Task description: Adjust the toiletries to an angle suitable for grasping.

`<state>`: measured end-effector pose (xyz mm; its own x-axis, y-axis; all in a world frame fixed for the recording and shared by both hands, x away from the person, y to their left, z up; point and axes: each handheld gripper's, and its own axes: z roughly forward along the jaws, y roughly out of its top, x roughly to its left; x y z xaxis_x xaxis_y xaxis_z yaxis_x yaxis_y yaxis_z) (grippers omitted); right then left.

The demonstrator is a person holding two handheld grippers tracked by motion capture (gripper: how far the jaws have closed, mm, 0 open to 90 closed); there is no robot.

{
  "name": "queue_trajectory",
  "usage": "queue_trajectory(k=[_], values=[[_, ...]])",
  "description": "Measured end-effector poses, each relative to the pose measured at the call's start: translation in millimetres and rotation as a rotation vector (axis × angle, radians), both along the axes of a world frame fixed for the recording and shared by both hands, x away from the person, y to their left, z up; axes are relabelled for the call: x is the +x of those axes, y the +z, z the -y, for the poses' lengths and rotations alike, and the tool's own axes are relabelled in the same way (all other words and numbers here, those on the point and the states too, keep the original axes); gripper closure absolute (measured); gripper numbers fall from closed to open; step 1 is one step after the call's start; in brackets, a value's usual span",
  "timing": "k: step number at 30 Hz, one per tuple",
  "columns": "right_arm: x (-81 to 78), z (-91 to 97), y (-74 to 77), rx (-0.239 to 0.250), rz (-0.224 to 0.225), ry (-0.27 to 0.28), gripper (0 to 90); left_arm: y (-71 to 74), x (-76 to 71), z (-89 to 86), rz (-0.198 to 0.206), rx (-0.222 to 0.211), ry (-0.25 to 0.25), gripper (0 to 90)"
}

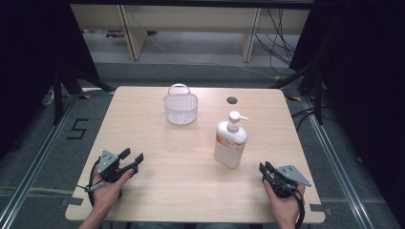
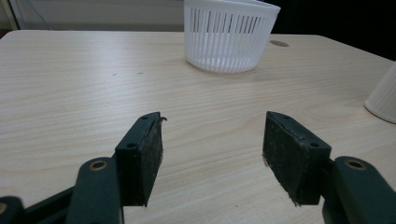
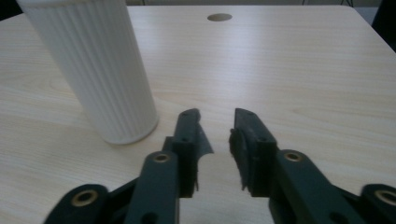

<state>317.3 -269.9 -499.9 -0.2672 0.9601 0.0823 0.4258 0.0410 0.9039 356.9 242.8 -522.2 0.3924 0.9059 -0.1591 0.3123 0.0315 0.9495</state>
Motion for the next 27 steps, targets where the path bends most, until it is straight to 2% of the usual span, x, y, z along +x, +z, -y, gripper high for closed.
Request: queue_trajectory(k=[1, 2, 3, 4, 5, 6, 7, 8, 9, 10, 12, 13, 15, 16, 17, 18, 19, 20, 21, 23, 24, 25, 26, 27], values=[[0.2, -1.3, 1.0, 0.018, 0.003, 0.015, 81.1, -0.7, -0.7, 1.3, -0.002, -0.005, -0.004, 37.1], [-1.9, -4.0, 4.7, 0.017, -0.003, 0.006, 85.6, -1.4, -0.7, 2.5, -0.001, -0.009, -0.009, 37.2], [-2.5, -5.2, 8.1, 0.025, 0.007, 0.026, 89.3, -0.8, -2.0, 3.4, -0.006, -0.001, -0.006, 37.3], [-2.5, -5.2, 8.1, 0.025, 0.007, 0.026, 89.3, -0.8, -2.0, 3.4, -0.006, -0.001, -0.006, 37.3], [-3.0, -10.7, 13.2, 0.027, 0.035, 0.04, 90.0, -1.5, -2.1, 4.5, 0.008, -0.006, -0.02, 37.3], [-3.0, -10.7, 13.2, 0.027, 0.035, 0.04, 90.0, -1.5, -2.1, 4.5, 0.008, -0.006, -0.02, 37.4], [-3.8, -14.7, 17.1, 0.005, 0.047, 0.045, 90.0, -1.5, -3.0, 5.2, 0.009, -0.01, -0.016, 37.5], [-4.3, -18.9, 18.9, 0.028, 0.046, 0.064, 90.0, -0.8, -4.3, 5.2, -0.001, -0.005, -0.009, 37.6], [-4.1, -21.3, 20.4, 0.018, 0.039, 0.082, 90.0, -0.8, -4.6, 5.4, 0.001, -0.003, -0.006, 37.7], [-4.0, -25.2, 21.7, 0.034, 0.044, 0.097, 90.0, -0.8, -4.6, 5.4, 0.001, -0.003, -0.006, 37.7], [-3.9, -29.6, 23.1, 0.031, 0.052, 0.097, 90.0, -0.8, -4.4, 5.7, 0.001, -0.002, -0.007, 37.8], [-3.1, -32.1, 24.5, 0.015, 0.067, 0.107, 90.0, -1.2, -3.9, 5.8, 0.006, -0.005, -0.012, 37.8], [-2.2, -39.4, 30.0, 0.003, 0.066, 0.122, 90.0, -1.5, -3.7, 6.0, 0.012, -0.008, -0.012, 38.0], [-2.5, -43.7, 31.4, 0.034, 0.051, 0.121, 90.0, -0.8, -4.7, 5.8, 0.003, -0.001, -0.007, 38.0], [1.6, -49.7, 35.1, 0.027, 0.075, 0.141, 90.0, -0.8, -4.6, 5.8, 0.002, -0.001, -0.008, 38.1], [2.7, -51.5, 37.0, 0.018, 0.078, 0.144, 90.0, -1.2, -4.2, 5.9, 0.008, -0.004, -0.01, 38.2], [4.2, -55.6, 38.2, 0.035, 0.08, 0.15, 90.0, -0.8, -4.8, 5.8, 0.005, 0.002, -0.008, 38.2], [6.5, -57.6, 40.1, 0.016, 0.099, 0.159, 90.0, -0.8, -4.8, 5.8, 0.005, 0.002, -0.008, 38.3], [7.0, -59.3, 42.6, 0.0, 0.095, 0.171, 90.0, -0.8, -5.0, 6.1, 0.007, 0.003, -0.01, 38.4], [7.9, -65.6, 44.2, 0.016, 0.098, 0.176, 90.0, -0.9, -5.1, 6.4, 0.009, 0.005, -0.012, 38.5], [9.0, -66.3, 45.1, 0.002, 0.11, 0.179, 90.0, -0.9, -5.2, 6.3, 0.009, 0.006, -0.013, 38.5], [8.6, -68.6, 46.0, 0.016, 0.093, 0.16, 90.0, -0.8, -5.1, 6.4, 0.008, 0.005, -0.013, 38.6], [11.9, -67.0, 46.2, 0.002, 0.118, 0.172, 90.0, -0.8, -5.2, 6.4, 0.009, 0.006, -0.013, 38.5], [12.8, -67.9, 46.7, 0.029, 0.106, 0.166, 90.0, -0.8, -5.2, 6.4, 0.009, 0.007, -0.013, 38.5]])
